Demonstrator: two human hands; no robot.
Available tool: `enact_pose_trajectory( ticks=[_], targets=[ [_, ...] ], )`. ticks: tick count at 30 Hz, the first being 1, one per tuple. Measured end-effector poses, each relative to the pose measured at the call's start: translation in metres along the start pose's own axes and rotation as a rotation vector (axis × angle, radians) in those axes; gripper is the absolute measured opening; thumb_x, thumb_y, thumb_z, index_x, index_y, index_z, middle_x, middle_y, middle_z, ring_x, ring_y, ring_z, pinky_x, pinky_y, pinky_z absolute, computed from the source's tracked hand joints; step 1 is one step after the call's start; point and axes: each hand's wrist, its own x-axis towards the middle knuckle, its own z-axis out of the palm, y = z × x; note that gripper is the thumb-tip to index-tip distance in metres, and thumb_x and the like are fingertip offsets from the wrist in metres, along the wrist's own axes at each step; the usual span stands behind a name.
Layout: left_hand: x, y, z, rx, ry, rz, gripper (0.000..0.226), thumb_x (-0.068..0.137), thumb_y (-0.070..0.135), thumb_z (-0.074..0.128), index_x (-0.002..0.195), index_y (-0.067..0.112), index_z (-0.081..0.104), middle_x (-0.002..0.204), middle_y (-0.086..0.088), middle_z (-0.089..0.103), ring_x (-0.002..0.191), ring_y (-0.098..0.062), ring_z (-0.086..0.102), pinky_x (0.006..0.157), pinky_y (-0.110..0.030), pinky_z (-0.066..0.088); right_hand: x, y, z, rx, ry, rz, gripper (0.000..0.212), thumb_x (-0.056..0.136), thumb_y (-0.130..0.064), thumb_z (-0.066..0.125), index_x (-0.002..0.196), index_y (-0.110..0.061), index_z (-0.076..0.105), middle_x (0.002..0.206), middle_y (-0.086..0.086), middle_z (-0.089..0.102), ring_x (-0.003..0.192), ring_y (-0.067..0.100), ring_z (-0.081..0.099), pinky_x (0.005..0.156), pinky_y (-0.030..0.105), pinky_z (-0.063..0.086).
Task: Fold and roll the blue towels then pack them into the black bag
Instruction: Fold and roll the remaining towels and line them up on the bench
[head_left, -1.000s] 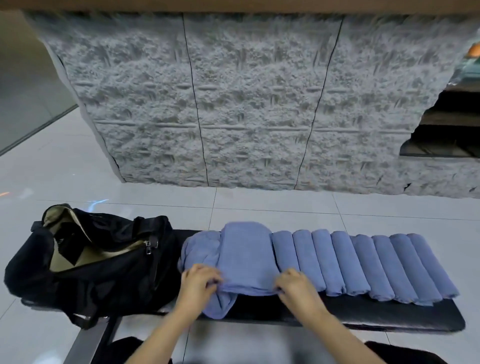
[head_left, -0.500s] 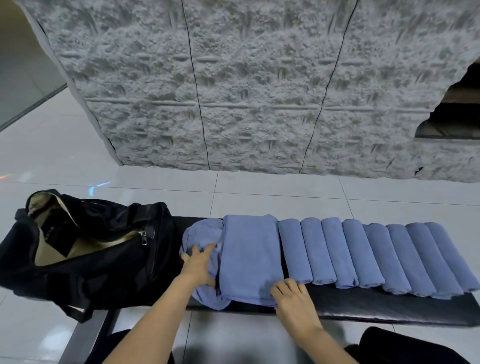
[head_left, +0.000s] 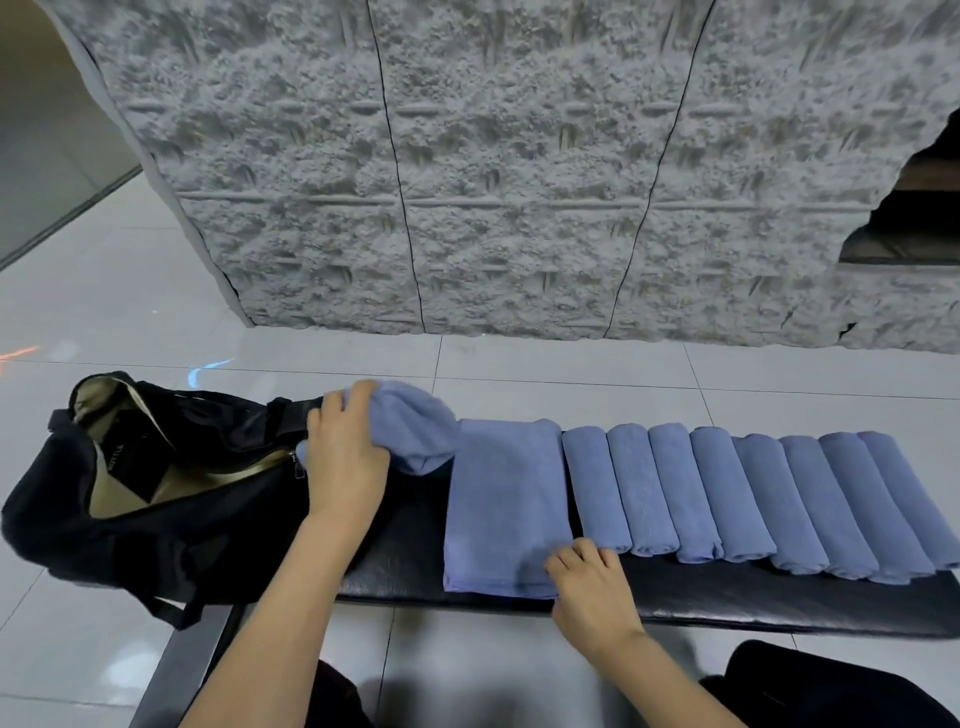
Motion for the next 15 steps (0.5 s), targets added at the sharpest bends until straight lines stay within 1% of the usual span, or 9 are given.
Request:
enact_pose_trajectory(
  ticks=[2,3,5,7,8,9,11,13,15],
  targets=[
    [0.006,0.014,-0.022,-0.133,0.048,0.038,0.050,0.071,-0.002,0.061,0.116,0.019,0.054,0.102,-0.010,0.057,0.090,-0.035,0.051,0.068,-0.038,0.039,0.017,-0.011,-0.030,0.151,0.017,0.041,0.055,0.055,-0.026,0.078,0.107,-0.030,0.060,0.108,-0.014,0.057,0.099,0.017,0.052,0.077,0.031,0.044],
    [0.008,0.024,-0.029,-0.206,0.034,0.047,0.047,0.071,0.003,0.063,0.114,0.019,0.055,0.100,-0.008,0.058,0.090,-0.032,0.053,0.070,-0.035,0.038,0.029,-0.018,-0.049,0.355,0.006,0.068,0.062,0.069,-0.033,0.073,0.126,-0.032,0.048,0.127,-0.016,0.046,0.114,0.015,0.044,0.087,0.031,0.041],
    [0.005,0.047,-0.038,-0.413,-0.060,0.062,0.044,0.067,0.017,0.065,0.108,0.025,0.056,0.099,-0.003,0.062,0.091,-0.023,0.057,0.073,-0.031,0.041,0.055,-0.034,-0.093,1.120,-0.078,0.187,0.077,0.078,-0.043,0.072,0.140,-0.035,0.027,0.143,-0.020,0.029,0.128,0.005,0.033,0.098,0.027,0.036],
    [-0.006,0.072,-0.033,-0.619,-0.204,0.098,0.052,0.058,0.033,0.067,0.108,0.033,0.053,0.104,0.004,0.063,0.094,-0.015,0.058,0.078,-0.029,0.046,0.075,-0.039,-0.129,1.824,-0.122,0.233,0.092,0.067,-0.057,0.076,0.142,-0.030,0.030,0.143,-0.010,0.042,0.124,0.009,0.048,0.090,0.031,0.048],
    [-0.014,0.085,-0.025,-0.649,-0.271,0.148,0.060,0.057,0.034,0.071,0.113,0.033,0.052,0.112,0.006,0.061,0.098,-0.014,0.056,0.082,-0.028,0.045,0.077,-0.034,-0.139,2.021,-0.089,0.238,0.102,0.059,-0.061,0.079,0.142,-0.021,0.035,0.138,0.001,0.050,0.118,0.015,0.055,0.086,0.034,0.053],
    [-0.024,0.098,-0.013,-0.629,-0.319,0.210,0.069,0.058,0.029,0.075,0.122,0.032,0.049,0.123,0.007,0.058,0.103,-0.016,0.053,0.088,-0.029,0.044,0.078,-0.023,-0.146,2.109,-0.054,0.234,0.105,0.057,-0.060,0.080,0.140,-0.013,0.039,0.135,0.010,0.054,0.118,0.021,0.057,0.089,0.038,0.053],
    [-0.041,0.126,0.013,-0.536,-0.322,0.354,0.082,0.065,0.019,0.072,0.137,0.031,0.035,0.143,0.009,0.043,0.114,-0.025,0.045,0.097,-0.033,0.039,0.075,0.002,-0.159,2.092,0.114,0.282,0.090,0.067,-0.052,0.077,0.139,-0.010,0.043,0.135,0.016,0.053,0.123,0.027,0.053,0.101,0.041,0.046],
    [-0.054,0.151,0.038,-0.377,-0.298,0.507,0.086,0.073,0.020,0.067,0.143,0.034,0.019,0.155,0.005,0.023,0.132,-0.032,0.031,0.108,-0.043,0.030,0.060,0.036,-0.162,1.975,0.304,0.307,0.066,0.080,-0.047,0.067,0.134,-0.015,0.050,0.132,0.009,0.058,0.121,0.023,0.055,0.099,0.042,0.047],
    [-0.073,0.168,0.063,-0.197,-0.447,0.569,0.087,0.081,0.022,0.063,0.148,0.033,0.008,0.159,0.003,0.001,0.142,-0.037,0.007,0.113,-0.052,0.015,0.041,0.068,-0.146,1.711,0.450,0.489,0.049,0.088,-0.044,0.057,0.131,-0.020,0.050,0.129,0.001,0.059,0.118,0.017,0.057,0.096,0.039,0.049]
  ],
)
